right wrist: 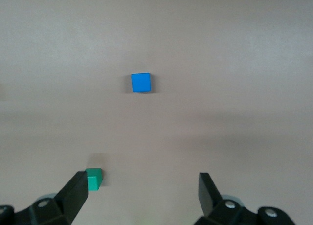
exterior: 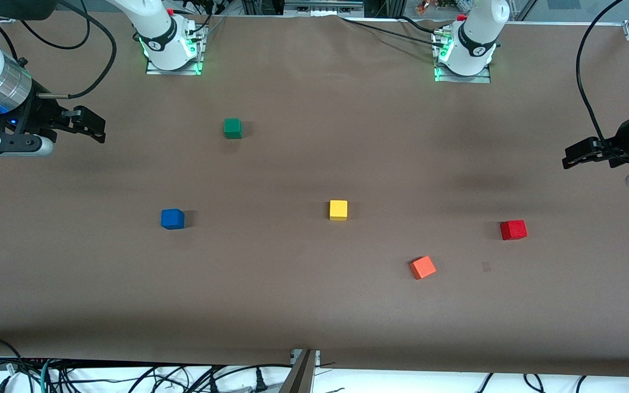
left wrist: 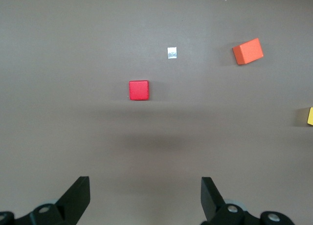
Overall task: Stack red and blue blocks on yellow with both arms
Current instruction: 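Move the left gripper toward the red cube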
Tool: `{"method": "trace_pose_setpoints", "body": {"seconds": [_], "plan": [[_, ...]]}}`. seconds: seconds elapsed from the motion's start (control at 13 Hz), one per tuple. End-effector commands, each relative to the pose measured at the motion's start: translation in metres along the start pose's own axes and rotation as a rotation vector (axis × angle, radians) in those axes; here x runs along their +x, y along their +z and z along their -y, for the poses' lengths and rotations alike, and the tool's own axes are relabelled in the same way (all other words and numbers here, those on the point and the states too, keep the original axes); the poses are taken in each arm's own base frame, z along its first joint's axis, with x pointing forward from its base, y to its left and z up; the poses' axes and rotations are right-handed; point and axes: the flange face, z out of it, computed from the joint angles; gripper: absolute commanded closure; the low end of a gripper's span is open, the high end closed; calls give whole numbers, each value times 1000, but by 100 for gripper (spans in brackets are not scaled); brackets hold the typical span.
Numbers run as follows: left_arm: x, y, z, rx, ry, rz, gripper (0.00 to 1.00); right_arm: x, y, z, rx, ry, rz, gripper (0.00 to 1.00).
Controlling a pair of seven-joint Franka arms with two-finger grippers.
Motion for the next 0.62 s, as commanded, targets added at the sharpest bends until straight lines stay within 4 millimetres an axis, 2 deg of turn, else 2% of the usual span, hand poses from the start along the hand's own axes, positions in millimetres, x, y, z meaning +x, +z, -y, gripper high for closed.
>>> {"method": "trace_pose_setpoints", "body": {"seconds": [0.0, 0.15, 0.31, 0.46, 0.54], "plan": [[4, -6, 1, -17, 2, -11, 0, -1, -3, 1, -16, -10, 3, 0], [9, -2, 3, -21, -3, -7, 0, -1, -4, 1, -16, -10, 1, 0], [26, -11, 20, -24, -27, -41, 0, -1, -4, 0, -16, -12, 1, 0], [37, 6, 22, -8, -25, -16, 0, -1, -3, 1, -16, -12, 3, 0], [48, 30, 25, -11, -26, 20, 0, -1, -3, 1, -16, -12, 3, 0]]}}
